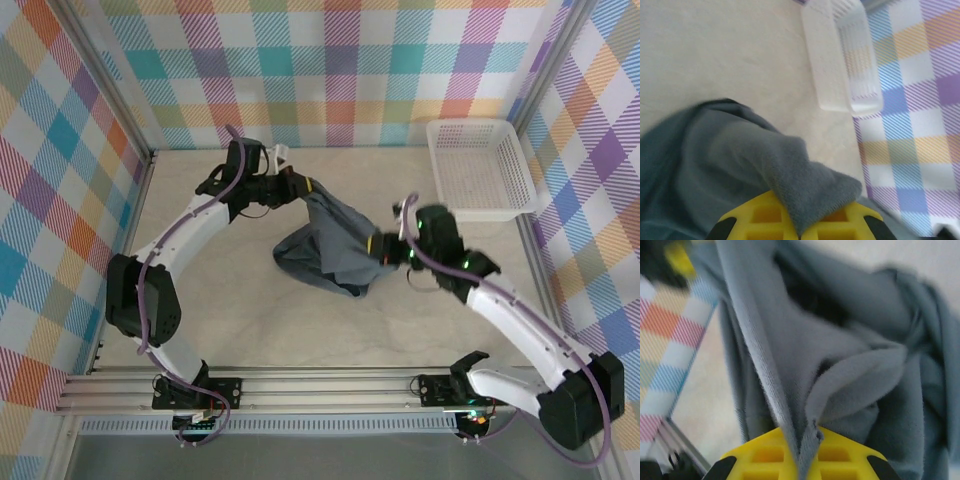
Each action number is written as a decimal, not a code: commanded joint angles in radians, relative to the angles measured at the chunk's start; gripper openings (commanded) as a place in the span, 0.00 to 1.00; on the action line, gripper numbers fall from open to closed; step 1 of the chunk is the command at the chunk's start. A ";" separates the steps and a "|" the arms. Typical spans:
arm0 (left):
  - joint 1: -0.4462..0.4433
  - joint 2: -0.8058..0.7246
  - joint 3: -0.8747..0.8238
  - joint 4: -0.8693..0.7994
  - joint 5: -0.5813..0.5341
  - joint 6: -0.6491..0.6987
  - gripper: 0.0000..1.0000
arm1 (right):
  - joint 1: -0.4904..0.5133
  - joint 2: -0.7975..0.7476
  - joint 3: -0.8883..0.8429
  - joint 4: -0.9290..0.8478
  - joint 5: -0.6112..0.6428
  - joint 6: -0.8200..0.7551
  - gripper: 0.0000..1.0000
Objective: Fold the inside-out t-shirt
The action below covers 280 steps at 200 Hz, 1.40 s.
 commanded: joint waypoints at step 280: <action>-0.143 -0.377 -0.351 -0.021 -0.181 0.675 0.72 | -0.137 0.341 0.349 0.305 -0.613 0.224 0.00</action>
